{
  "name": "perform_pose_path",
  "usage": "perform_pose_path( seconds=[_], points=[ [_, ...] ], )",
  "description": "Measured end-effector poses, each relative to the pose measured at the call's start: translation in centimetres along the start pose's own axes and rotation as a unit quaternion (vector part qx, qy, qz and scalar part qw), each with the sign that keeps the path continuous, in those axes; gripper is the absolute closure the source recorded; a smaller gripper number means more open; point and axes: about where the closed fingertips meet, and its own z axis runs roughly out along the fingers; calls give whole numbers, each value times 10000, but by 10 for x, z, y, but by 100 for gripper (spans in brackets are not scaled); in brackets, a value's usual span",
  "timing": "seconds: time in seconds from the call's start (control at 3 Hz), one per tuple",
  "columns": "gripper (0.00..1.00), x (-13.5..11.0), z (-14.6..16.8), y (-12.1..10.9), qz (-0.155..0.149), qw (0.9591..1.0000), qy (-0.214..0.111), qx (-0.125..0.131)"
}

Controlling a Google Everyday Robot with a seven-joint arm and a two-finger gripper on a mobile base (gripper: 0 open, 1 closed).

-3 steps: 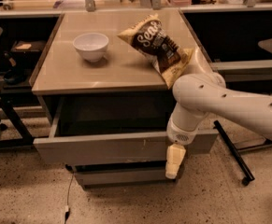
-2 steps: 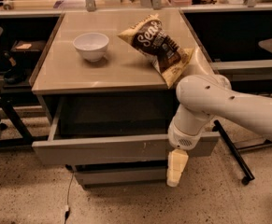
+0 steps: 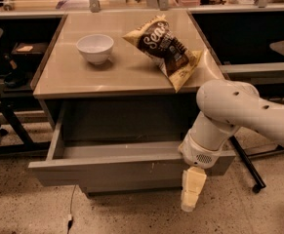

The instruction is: Open top drawer

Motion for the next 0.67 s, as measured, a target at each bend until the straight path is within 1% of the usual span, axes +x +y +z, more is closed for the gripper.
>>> perform_pose_path(
  seconds=[0.33, 0.67],
  points=[
    [0, 0, 0, 0, 1, 10000, -1, -1],
    [0, 0, 2, -20, 16, 10000, 54, 39]
  ],
)
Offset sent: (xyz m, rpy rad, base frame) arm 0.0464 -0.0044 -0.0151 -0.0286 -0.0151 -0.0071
